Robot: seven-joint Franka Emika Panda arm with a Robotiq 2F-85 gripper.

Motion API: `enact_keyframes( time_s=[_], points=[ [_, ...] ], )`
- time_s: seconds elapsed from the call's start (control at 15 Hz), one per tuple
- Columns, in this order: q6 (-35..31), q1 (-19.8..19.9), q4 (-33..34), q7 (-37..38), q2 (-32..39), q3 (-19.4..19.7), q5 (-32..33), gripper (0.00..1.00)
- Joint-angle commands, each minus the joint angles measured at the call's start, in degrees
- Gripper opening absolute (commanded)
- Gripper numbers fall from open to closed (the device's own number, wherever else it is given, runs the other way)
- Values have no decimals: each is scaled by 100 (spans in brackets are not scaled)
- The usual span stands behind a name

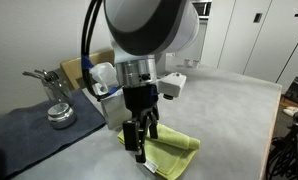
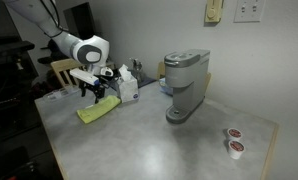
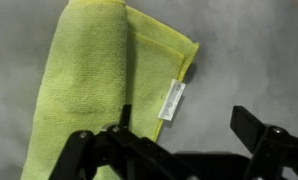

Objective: Fold the cloth on the table

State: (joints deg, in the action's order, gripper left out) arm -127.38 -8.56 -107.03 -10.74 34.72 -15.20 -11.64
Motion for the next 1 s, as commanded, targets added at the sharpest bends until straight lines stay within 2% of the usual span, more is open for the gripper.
enact_keyframes(
  time_s=[0.0,0.33,0.93],
  points=[
    [271,172,154,-311,60,-88,-249,100],
    [230,154,55,-270,-152,-27,-217,100],
    [193,77,-347,-105,-982,184,42,100]
  ],
)
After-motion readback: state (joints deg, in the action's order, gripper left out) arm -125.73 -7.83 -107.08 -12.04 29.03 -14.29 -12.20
